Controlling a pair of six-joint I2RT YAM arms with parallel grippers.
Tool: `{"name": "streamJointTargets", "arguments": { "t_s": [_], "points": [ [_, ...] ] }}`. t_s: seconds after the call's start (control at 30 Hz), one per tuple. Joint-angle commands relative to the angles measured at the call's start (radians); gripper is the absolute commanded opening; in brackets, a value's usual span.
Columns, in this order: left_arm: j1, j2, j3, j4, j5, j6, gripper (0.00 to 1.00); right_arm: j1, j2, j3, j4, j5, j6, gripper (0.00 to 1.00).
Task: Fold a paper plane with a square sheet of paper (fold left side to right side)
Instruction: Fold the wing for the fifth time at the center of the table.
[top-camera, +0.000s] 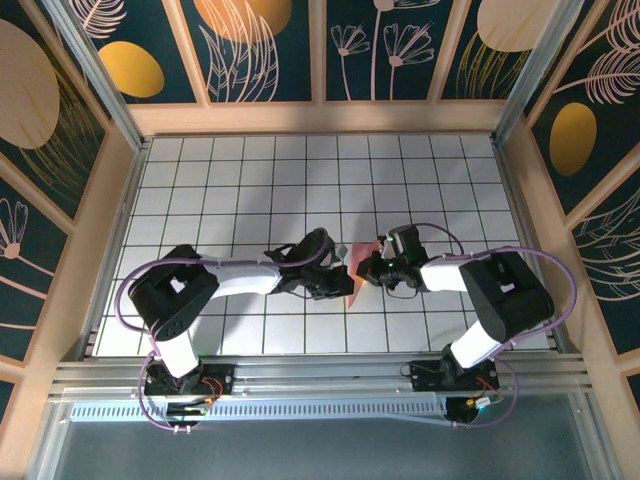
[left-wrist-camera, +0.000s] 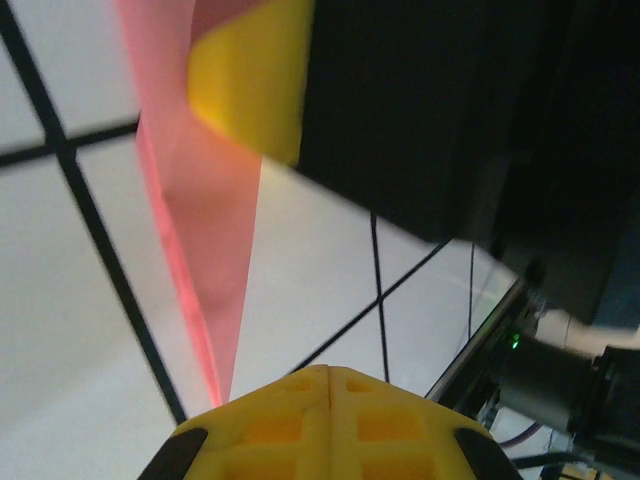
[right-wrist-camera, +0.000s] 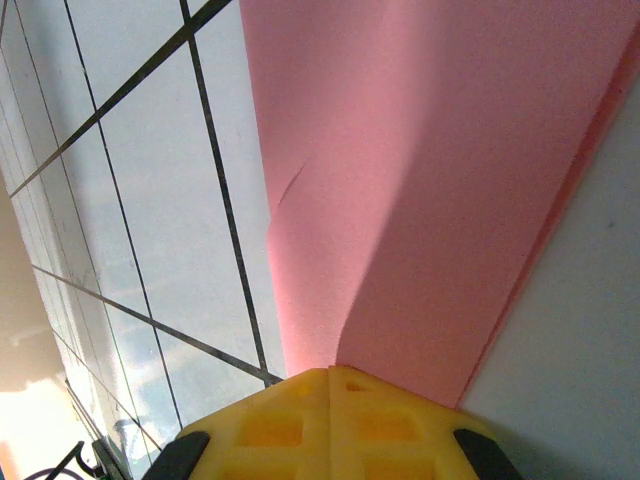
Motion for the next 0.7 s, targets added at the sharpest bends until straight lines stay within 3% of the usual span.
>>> {"name": "streamJointTargets", "arguments": {
  "t_s": [0.0,0.67],
  "points": [
    [0.010,0.061,0.042,-0.002,0.032,0.022,0.00,0.011,0.048,-0.038,-0.170,0.070,-0.026,0.00],
    [0.013,0.211,0.127,-0.015,0.024,0.062,0.00,0.013,0.050,-0.040,-0.166,0.069,-0.024,0.00]
  ]
}}
